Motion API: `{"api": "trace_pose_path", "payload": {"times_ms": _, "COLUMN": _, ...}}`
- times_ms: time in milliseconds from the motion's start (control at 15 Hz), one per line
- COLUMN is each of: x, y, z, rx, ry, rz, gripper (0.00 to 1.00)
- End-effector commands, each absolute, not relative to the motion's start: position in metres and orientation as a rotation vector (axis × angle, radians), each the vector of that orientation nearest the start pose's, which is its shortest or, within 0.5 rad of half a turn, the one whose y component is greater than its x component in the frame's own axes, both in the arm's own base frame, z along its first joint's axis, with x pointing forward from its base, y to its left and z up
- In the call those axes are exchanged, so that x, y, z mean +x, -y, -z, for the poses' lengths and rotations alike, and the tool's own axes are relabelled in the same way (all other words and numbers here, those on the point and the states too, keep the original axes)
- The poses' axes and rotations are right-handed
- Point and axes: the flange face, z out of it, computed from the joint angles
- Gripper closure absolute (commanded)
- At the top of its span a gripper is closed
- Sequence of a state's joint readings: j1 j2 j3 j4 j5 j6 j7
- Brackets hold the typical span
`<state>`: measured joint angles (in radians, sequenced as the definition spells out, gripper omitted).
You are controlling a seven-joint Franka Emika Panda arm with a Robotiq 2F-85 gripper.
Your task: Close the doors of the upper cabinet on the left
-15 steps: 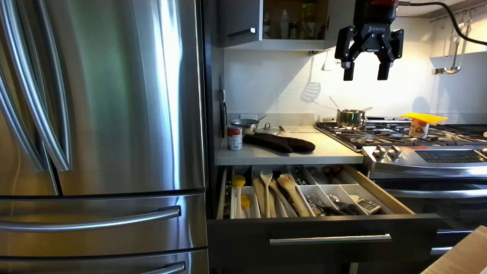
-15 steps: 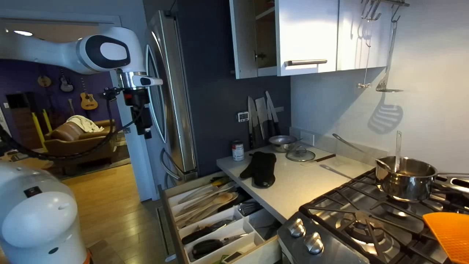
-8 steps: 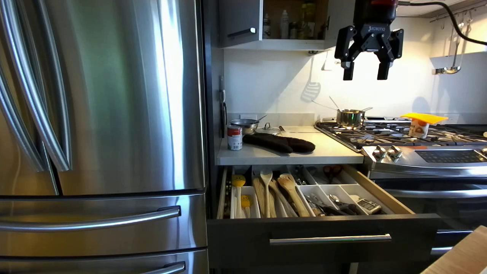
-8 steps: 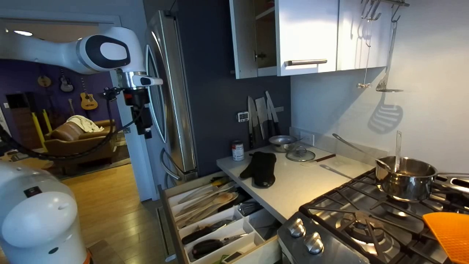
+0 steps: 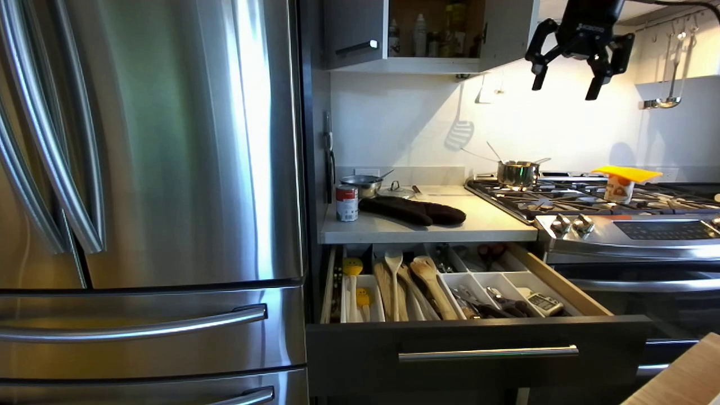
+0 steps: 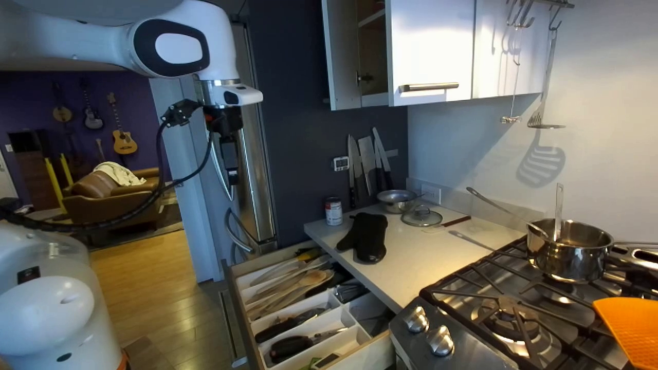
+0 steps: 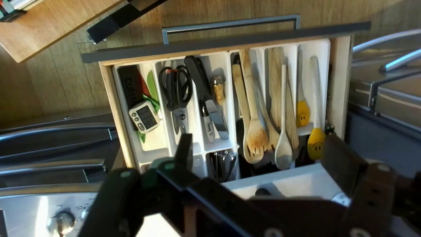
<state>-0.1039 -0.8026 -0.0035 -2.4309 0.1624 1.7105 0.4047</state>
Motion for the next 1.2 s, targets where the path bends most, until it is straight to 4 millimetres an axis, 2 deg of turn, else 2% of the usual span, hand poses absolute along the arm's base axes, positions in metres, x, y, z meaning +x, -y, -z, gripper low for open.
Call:
{"api": "trace_pose_path", "payload": {"times_ms": 0, "x": 0.316, "y": 0.082, "z": -0.589, "rx": -2.691, "ry": -0.982, "rz": 0.167, "gripper": 0.0}}
{"api": "trace_pose_path", "payload": {"times_ms": 200, "x": 0.32, "y": 0.134, "z": -0.604, "rx": -2.56, "ry": -1.146, "rz": 0.32, "gripper": 0.0}}
{"api": "trace_pose_path", "payload": {"times_ms": 333, "x": 0.324, "y": 0.161, "z": -0.617, "rx": -2.473, "ry": -1.242, "rz": 0.436, "gripper": 0.0}}
{"api": "trace_pose_path", "payload": {"times_ms": 667, "x": 0.338, "y": 0.212, "z": -0.647, "rx": -2.214, "ry": -1.496, "rz": 0.586, "gripper": 0.0}}
{"api": "trace_pose_path", "payload": {"times_ms": 933, "x": 0.354, "y": 0.238, "z": -0.666, "rx": -2.001, "ry": -1.69, "rz": 0.632, "gripper": 0.0}}
{"api": "trace_pose_path", "payload": {"times_ms": 1000, "x": 0.342, "y": 0.226, "z": -0.66, "rx": -2.105, "ry": -1.613, "rz": 0.634, "gripper": 0.0}}
{"api": "trace_pose_path", "payload": {"times_ms": 1133, "x": 0.347, "y": 0.229, "z": -0.662, "rx": -2.1, "ry": -1.621, "rz": 0.638, "gripper": 0.0}}
